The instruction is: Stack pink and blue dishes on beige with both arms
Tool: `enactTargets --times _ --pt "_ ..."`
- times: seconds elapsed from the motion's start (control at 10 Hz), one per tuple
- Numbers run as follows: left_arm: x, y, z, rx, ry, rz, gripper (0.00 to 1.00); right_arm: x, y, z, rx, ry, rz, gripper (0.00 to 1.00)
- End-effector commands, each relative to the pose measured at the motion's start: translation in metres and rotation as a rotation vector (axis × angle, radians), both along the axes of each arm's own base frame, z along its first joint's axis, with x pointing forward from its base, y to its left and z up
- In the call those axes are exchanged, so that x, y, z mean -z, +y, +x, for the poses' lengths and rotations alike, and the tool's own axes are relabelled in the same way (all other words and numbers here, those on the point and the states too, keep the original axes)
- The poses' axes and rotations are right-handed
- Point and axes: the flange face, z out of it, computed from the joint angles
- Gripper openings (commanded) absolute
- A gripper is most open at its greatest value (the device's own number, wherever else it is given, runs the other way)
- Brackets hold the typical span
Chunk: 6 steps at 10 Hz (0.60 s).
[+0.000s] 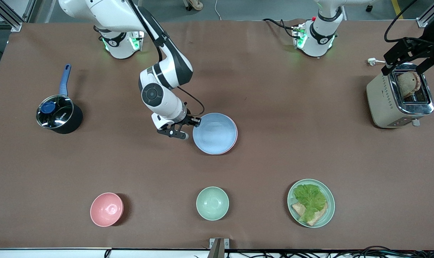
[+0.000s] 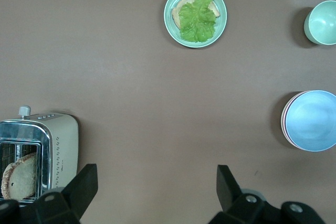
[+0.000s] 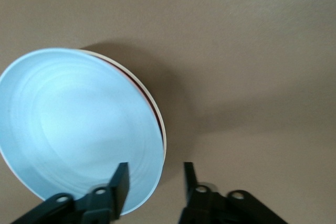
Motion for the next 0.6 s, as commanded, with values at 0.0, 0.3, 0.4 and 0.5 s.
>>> enactTargets --times 0.0,0.3,0.4,0.5 --pt "-0.002 -0.001 0.032 0.006 -0.003 0.021 1.0 -0.097 -0.067 0.021 -0.014 -0.068 -0.096 1.0" --pt "0.003 0.015 0.027 -0.018 0.047 0.027 1.0 -0.208 -0.166 0.05 0.044 -0.114 -0.221 1.0" --pt "0.007 0.015 0.025 -0.018 0.062 0.028 1.0 -0.245 -0.201 0.057 0.099 -0.137 -0.209 1.0" --pt "0.008 0.012 0.02 -0.02 0.062 0.029 1.0 -0.279 -0.24 0.061 0.151 -0.165 -0.202 1.0"
